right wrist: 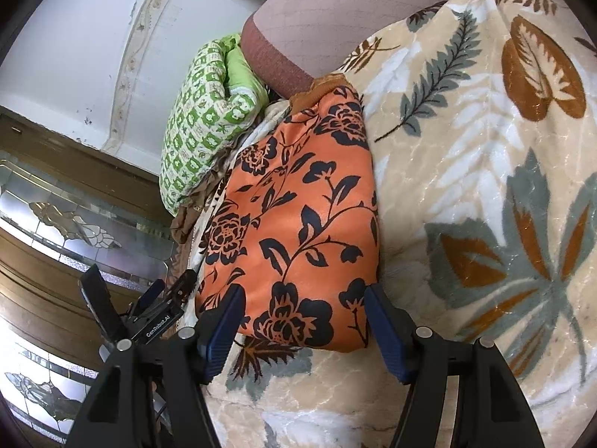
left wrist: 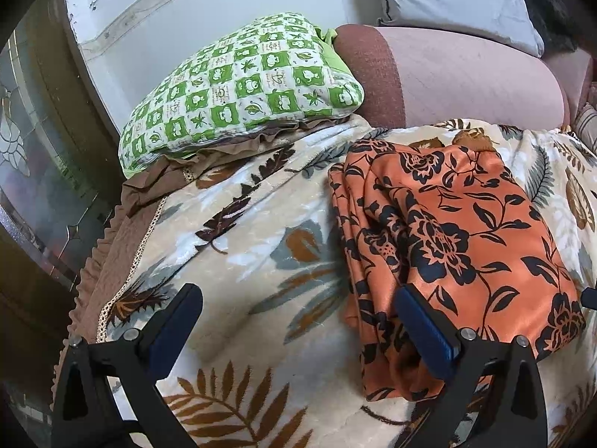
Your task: Fold small clothes
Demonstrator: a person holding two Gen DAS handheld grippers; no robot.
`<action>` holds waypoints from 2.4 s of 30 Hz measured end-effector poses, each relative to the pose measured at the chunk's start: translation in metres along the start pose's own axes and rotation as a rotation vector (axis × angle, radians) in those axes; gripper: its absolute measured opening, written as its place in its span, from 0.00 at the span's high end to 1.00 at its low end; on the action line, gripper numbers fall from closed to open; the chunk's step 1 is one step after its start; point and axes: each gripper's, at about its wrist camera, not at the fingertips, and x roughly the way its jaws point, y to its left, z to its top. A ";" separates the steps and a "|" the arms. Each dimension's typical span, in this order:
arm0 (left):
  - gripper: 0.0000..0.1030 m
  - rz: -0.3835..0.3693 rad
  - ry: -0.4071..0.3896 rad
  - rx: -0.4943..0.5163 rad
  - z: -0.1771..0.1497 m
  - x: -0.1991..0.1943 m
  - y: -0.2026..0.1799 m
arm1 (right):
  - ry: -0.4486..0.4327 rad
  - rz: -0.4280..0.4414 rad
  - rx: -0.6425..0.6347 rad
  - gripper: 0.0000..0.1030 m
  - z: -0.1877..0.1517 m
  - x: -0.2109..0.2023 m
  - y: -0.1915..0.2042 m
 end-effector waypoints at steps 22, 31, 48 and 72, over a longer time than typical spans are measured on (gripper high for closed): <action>0.00 -0.005 0.012 0.026 -0.001 0.005 -0.009 | -0.013 0.027 0.020 0.32 0.005 0.001 -0.007; 0.00 -0.020 0.012 0.019 0.000 0.005 -0.010 | -0.024 0.049 0.035 0.32 0.007 0.006 -0.006; 0.00 -0.109 0.048 -0.008 -0.002 0.010 -0.018 | -0.008 0.078 0.070 0.28 0.032 0.022 -0.007; 0.00 -0.068 0.066 0.045 -0.007 0.020 -0.031 | -0.014 0.060 0.086 0.27 0.032 0.018 -0.013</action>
